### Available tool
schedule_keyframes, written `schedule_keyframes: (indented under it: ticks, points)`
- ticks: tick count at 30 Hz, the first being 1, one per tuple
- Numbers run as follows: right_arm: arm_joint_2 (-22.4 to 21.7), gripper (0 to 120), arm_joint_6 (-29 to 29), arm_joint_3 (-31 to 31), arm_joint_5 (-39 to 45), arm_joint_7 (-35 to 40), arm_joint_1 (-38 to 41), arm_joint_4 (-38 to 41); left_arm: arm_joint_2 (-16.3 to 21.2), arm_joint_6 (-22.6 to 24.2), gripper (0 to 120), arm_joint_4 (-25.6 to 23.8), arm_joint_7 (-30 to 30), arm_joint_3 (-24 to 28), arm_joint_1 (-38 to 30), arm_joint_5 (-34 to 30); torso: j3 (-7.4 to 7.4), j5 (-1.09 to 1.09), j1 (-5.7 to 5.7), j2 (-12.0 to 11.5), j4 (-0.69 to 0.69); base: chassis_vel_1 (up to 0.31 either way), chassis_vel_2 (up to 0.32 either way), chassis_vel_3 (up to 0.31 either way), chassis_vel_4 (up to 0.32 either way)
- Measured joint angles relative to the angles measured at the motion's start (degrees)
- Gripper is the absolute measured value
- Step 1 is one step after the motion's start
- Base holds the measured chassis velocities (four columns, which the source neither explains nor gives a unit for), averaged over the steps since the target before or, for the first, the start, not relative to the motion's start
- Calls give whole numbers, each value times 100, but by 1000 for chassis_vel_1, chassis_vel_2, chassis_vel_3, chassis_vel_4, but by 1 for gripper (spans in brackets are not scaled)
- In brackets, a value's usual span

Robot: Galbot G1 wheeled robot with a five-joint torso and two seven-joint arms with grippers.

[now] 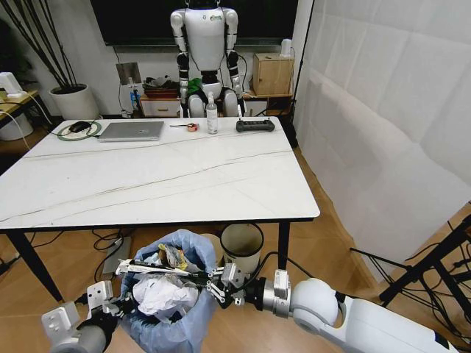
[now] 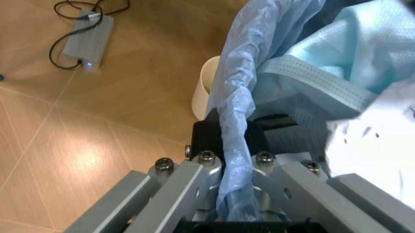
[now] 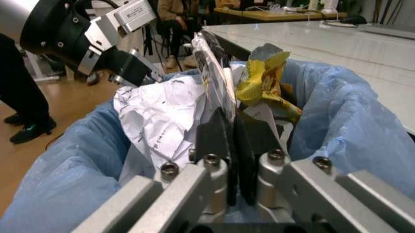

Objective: Pick up the trash bin and place the trash from the table into it.

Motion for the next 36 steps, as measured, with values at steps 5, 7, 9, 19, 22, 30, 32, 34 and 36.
schedule_keyframes:
  ticks: [5,7,9,19,22,30,32,34,36]
  points:
    - [-6,23,11,7,-28,-11,-3,-2,7,1,0,-4,-1,-8,-7,-5,0,0,0,0,0,0,0,0,0]
    - [-9,31,24,15,-41,-16,-25,-3,6,1,0,-4,-1,-8,-12,-7,0,0,0,0,0,0,0,0,0]
    - [-11,37,35,29,-56,-19,-56,-7,6,1,0,-3,-2,-9,-16,-9,0,0,0,0,0,0,0,0,0]
    - [-26,42,87,81,-66,-21,-90,-20,12,1,0,21,-3,-10,-39,-25,0,0,0,0,0,0,0,0,0]
    - [-28,52,100,153,-32,-2,-58,17,14,1,0,37,-2,-6,-41,-27,0,0,0,0,0,0,0,0,0]
    - [-92,81,107,394,207,131,74,198,43,1,0,37,6,5,-34,-33,0,0,0,0,1,0,0,0,0]
    - [-114,86,107,424,248,160,72,227,45,1,0,37,10,8,-34,-33,0,0,0,0,0,0,0,0,0]
    - [-159,93,110,471,345,232,45,288,48,0,0,44,15,12,-38,-33,0,0,0,0,1,0,0,0,0]
    - [-206,98,147,546,480,390,2,348,51,-1,0,53,21,16,-41,-29,0,0,0,0,0,0,0,0,0]
